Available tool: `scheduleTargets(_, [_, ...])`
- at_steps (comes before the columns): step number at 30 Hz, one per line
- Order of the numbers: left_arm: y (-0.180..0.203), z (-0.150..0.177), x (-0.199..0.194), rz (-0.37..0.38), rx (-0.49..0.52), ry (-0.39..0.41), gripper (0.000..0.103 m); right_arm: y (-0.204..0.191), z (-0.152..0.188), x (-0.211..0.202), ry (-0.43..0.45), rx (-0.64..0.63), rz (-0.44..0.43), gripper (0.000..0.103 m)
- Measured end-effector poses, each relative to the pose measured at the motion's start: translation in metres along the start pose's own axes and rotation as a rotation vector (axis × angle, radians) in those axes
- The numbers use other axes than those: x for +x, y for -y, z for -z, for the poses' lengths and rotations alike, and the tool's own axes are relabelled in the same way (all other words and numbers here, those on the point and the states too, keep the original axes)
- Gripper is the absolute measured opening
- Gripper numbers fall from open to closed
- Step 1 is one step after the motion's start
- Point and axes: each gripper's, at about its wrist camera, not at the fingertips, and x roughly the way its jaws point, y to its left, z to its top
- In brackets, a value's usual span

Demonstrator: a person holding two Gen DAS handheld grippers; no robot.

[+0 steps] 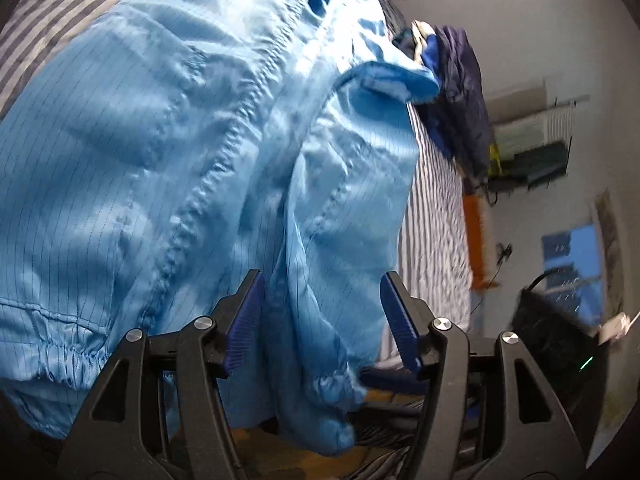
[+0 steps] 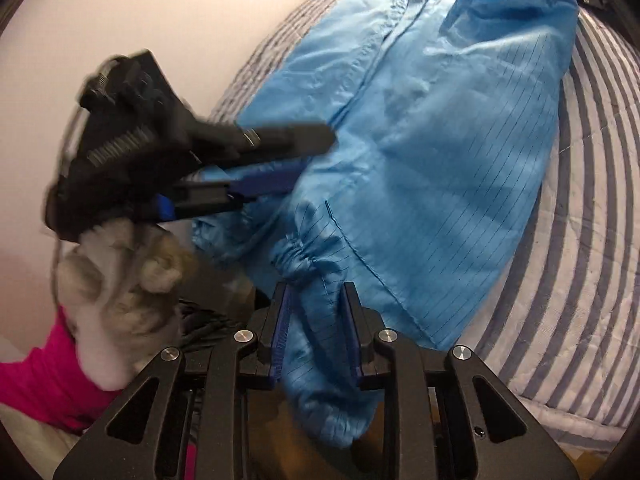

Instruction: Fold large clothes

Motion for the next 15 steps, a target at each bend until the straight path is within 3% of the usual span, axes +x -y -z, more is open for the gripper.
scheduleTargets(3, [0.005,0.005,0.007,-0.062,0.06,-0.022,0.057,0.004,-0.004,-0.028,0.03,-0.004,0.002,0.024])
scheduleTargets(5, [0.007,0.009,0.012,-0.085,0.088,-0.037,0.039,0.011,-0.01,-0.048,0.067,-0.006,0.055,0.025])
scheduleTargets(7, [0.008,0.012,0.018,-0.101,0.11,-0.056,0.007,0.022,-0.015,-0.066,0.116,0.006,0.112,0.031])
scheduleTargets(9, [0.008,0.015,0.02,-0.109,0.124,-0.051,0.006,0.044,-0.03,-0.086,0.202,0.066,0.168,0.036])
scheduleTargets(13, [0.012,0.018,0.014,-0.108,0.147,-0.03,0.004,0.078,-0.068,-0.107,0.28,0.11,0.256,0.039])
scheduleTargets(15, [0.014,0.018,0.011,-0.111,0.157,-0.021,0.003,0.099,-0.095,-0.117,0.324,0.139,0.296,0.047])
